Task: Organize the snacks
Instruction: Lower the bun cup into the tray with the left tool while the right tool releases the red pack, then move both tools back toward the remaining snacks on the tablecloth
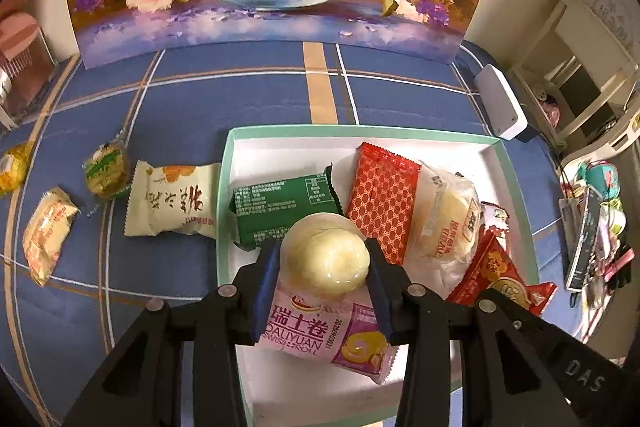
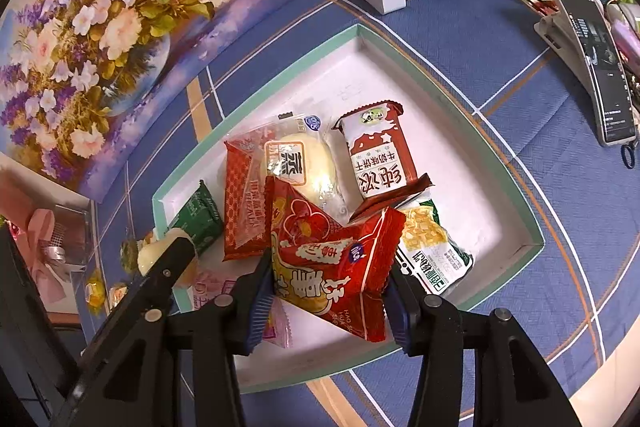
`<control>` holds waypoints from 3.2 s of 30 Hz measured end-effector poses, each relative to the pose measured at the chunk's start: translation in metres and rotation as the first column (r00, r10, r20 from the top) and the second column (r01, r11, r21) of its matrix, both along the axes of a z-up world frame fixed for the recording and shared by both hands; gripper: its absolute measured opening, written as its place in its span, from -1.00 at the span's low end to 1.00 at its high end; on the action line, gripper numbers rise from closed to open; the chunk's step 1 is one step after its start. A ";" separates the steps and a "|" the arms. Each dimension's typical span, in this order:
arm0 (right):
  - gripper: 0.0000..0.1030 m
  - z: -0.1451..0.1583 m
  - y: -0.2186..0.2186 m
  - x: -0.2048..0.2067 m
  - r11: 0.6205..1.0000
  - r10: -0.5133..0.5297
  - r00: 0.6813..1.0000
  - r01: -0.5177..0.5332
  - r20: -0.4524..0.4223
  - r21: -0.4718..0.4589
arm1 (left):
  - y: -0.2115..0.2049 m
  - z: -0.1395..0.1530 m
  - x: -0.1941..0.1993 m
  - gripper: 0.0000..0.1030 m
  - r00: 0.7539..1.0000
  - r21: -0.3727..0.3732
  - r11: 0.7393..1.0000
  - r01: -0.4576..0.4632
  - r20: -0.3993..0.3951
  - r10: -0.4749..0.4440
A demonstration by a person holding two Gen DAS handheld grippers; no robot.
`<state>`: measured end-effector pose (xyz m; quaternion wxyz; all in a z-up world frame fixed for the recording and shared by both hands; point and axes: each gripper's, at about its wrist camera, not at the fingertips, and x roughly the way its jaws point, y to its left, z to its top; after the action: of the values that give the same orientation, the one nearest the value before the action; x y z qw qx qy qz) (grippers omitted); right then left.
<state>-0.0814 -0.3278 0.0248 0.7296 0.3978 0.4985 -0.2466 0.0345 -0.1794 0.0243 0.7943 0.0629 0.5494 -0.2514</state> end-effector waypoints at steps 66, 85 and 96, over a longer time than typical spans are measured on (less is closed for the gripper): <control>1.00 0.039 0.057 0.036 0.970 0.187 0.978 -0.168 0.094 -0.177 | 0.167 0.039 0.047 0.96 0.873 0.108 0.872 -0.477 0.169 0.457; 1.00 0.033 0.151 0.092 0.903 0.394 0.910 -0.357 0.130 -0.241 | 0.285 0.051 0.073 0.96 0.762 -0.035 0.782 -0.622 0.205 0.615; 1.00 0.014 0.181 0.121 0.881 0.448 0.888 -0.418 0.105 -0.223 | 0.291 0.025 0.089 0.96 0.814 -0.027 0.819 -0.573 0.099 0.573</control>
<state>0.0398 -0.1464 0.0393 0.8377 0.2209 0.4907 -0.0931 0.1231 0.1118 0.0490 0.8601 -0.0909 0.5020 0.0036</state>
